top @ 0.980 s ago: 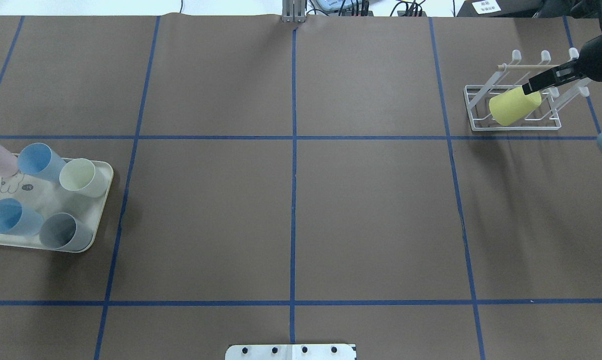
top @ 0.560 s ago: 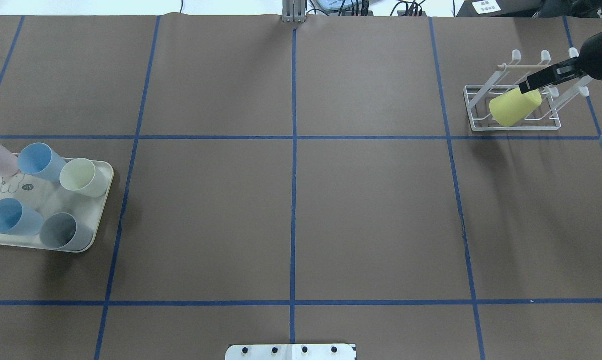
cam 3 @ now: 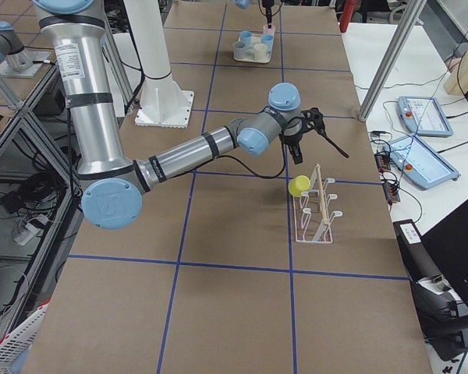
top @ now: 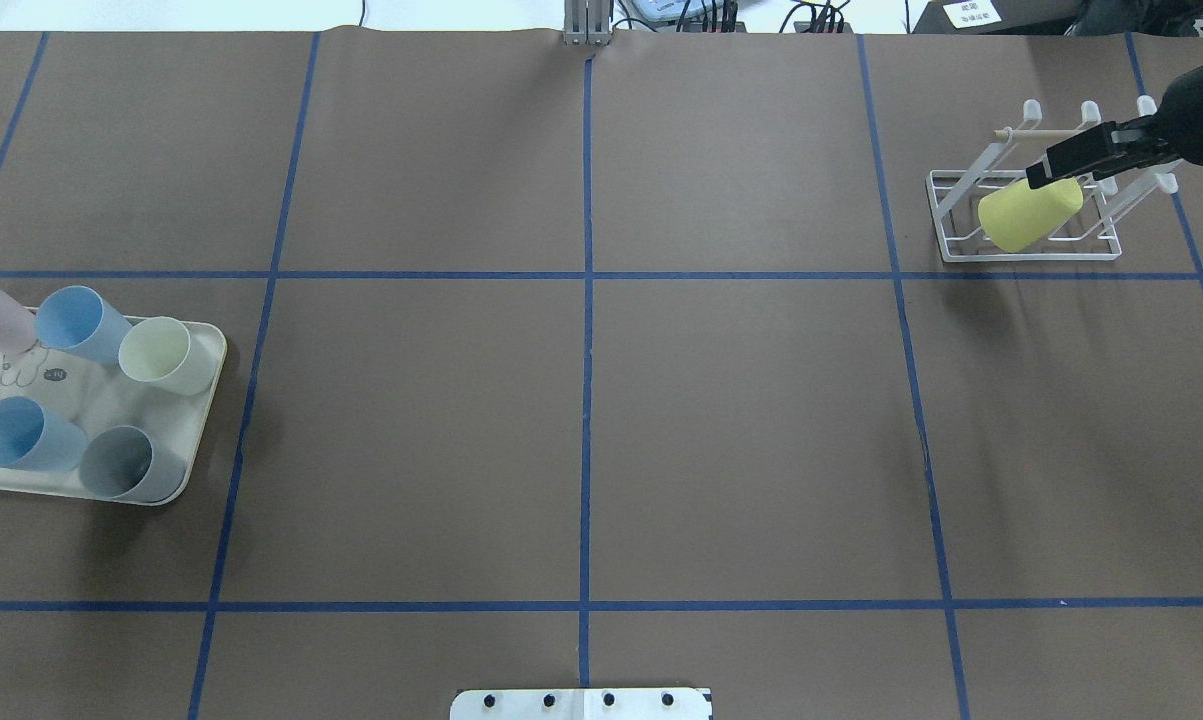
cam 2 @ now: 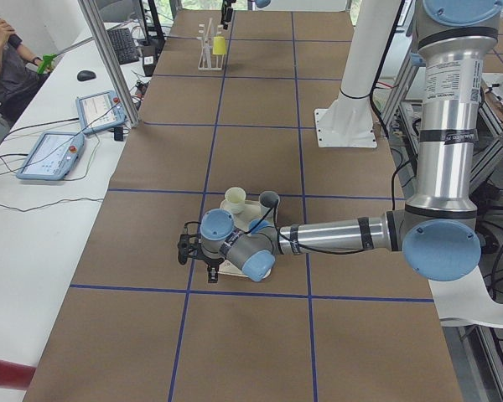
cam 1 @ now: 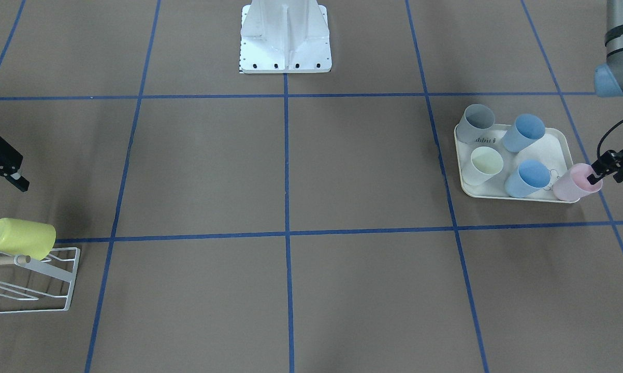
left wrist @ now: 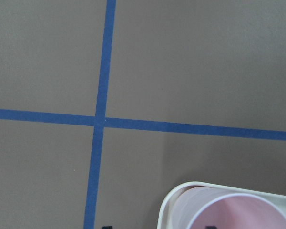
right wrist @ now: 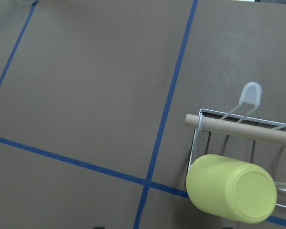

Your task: Transfer IKEA cup to right arm and place on rack

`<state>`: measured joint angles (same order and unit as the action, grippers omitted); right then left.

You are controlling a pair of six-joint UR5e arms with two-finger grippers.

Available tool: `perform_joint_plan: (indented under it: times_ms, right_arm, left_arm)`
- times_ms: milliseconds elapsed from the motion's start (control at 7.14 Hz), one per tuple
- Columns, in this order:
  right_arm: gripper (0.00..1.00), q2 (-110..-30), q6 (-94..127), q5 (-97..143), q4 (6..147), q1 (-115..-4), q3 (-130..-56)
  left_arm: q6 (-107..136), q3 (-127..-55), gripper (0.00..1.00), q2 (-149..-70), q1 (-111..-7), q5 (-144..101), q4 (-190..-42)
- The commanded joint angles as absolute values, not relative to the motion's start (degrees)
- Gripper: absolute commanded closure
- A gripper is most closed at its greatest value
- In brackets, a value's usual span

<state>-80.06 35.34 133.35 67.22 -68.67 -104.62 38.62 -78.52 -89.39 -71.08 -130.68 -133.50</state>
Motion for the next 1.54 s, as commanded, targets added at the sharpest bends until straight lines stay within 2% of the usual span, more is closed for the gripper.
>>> perform_joint_plan:
  times_ms: [0,140,560,980,1400]
  right_arm:
    - [0.14,-80.16,40.15,134.65,67.06,-67.59,-106.51]
    - [0.14,-80.16,42.17,134.56,67.06,-66.63,-107.65]
    - [0.14,-79.46,44.38,133.59,67.06,-65.74,-108.54]
    - [0.12,-79.36,52.00,130.46,65.23,-61.02,-110.73]
    - [0.04,-79.45,66.49,129.20,53.22,-56.78,-110.83]
  left_arm:
    - [39.11,-78.57,0.69,-89.38,-70.66,-130.69,-133.33]
    - [39.11,-78.57,1.00,-89.47,-70.58,-132.00,-133.42]
    - [38.85,-80.24,1.00,-90.17,-71.27,-139.21,-133.59]
    - [38.93,-83.13,1.00,-90.26,-77.68,-139.39,-133.42]
    - [55.55,-93.92,1.00,-90.53,-77.43,-141.67,-129.29]
